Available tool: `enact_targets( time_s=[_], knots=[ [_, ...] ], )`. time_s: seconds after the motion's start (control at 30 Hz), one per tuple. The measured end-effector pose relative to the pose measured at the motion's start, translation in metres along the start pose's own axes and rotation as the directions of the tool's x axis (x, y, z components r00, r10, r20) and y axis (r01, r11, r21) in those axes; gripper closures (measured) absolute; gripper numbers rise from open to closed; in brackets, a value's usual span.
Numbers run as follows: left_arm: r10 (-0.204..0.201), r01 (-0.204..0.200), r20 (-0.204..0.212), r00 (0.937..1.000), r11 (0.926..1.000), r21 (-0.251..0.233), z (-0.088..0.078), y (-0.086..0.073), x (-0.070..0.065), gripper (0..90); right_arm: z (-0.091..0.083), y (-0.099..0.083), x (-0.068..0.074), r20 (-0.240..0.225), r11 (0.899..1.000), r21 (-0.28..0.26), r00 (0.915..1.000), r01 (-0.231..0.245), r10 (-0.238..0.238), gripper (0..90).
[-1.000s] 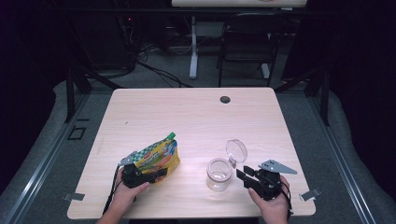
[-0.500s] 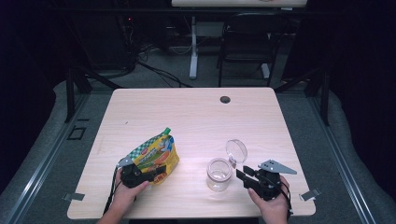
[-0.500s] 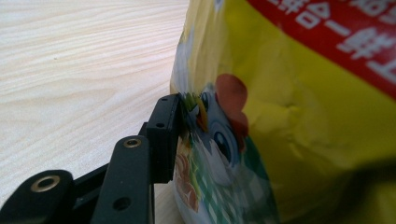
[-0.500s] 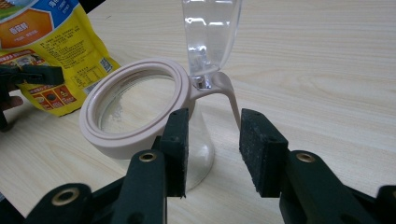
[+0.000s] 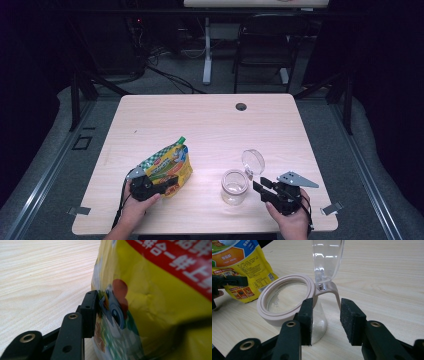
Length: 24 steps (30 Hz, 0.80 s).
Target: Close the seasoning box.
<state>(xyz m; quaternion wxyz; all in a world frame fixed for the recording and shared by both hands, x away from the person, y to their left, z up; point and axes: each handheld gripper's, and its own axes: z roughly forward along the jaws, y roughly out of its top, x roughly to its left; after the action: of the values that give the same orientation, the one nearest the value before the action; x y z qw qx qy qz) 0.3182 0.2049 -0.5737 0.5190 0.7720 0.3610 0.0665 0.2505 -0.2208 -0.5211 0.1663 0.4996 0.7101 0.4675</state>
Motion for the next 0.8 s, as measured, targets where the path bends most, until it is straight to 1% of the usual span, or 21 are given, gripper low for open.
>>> enact_targets(
  time_s=[0.1,0.17,0.2,0.27,0.37,0.4,0.5,0.67,0.73,0.8],
  knots=[
    [0.006,-0.006,0.003,1.0000,1.0000,0.003,-0.0005,0.0011,-0.0008,60.8,0.0001,-0.0002,0.0001,-0.001,1.000,0.001,1.0000,0.002,-0.002,62.9],
    [0.007,-0.007,0.003,1.0000,1.0000,-0.005,-0.0003,0.0017,-0.0019,61.0,0.0002,-0.0002,0.0001,-0.003,1.000,0.001,1.0000,0.003,-0.003,62.7],
    [0.022,-0.022,-0.001,0.9998,0.9997,0.009,-0.0010,0.0031,-0.0026,61.1,0.0003,-0.0003,0.0005,-0.006,1.000,-0.001,1.0000,0.005,-0.005,62.6],
    [0.023,-0.023,-0.003,0.9997,0.9997,0.004,-0.0005,0.0031,-0.0033,61.1,0.0004,-0.0003,0.0007,-0.006,1.000,-0.002,1.0000,0.005,-0.006,62.5],
    [0.026,-0.026,0.002,0.9997,0.9996,0.014,-0.0016,0.0043,-0.0040,61.3,0.0003,-0.0003,0.0011,-0.008,1.000,-0.005,1.0000,0.006,-0.006,62.5],
    [0.025,-0.025,0.004,0.9997,0.9997,0.003,-0.0022,0.0045,-0.0046,61.3,-0.0001,-0.0002,0.0012,-0.007,1.000,-0.005,0.9999,0.009,-0.009,62.3],
    [0.023,-0.023,0.008,0.9997,0.9997,-0.001,-0.0032,0.0051,-0.0053,61.4,-0.0003,-0.0001,0.0011,-0.006,1.000,-0.005,0.9999,0.011,-0.011,62.3],
    [0.035,-0.035,0.013,0.9993,0.9994,0.001,-0.0045,0.0057,-0.0072,61.5,-0.0006,-0.0002,0.0016,-0.008,1.000,-0.009,0.9999,0.015,-0.015,62.2],
    [0.048,-0.049,0.018,0.9987,0.9985,0.023,-0.0037,0.0058,-0.0083,61.5,-0.0005,-0.0002,0.0017,-0.009,1.000,-0.010,0.9998,0.015,-0.015,62.2],
    [0.056,-0.057,0.020,0.9982,0.9981,0.024,-0.0028,0.0058,-0.0097,61.5,-0.0005,-0.0001,0.0018,-0.010,1.000,-0.012,0.9998,0.015,-0.015,62.3]
  ],
)
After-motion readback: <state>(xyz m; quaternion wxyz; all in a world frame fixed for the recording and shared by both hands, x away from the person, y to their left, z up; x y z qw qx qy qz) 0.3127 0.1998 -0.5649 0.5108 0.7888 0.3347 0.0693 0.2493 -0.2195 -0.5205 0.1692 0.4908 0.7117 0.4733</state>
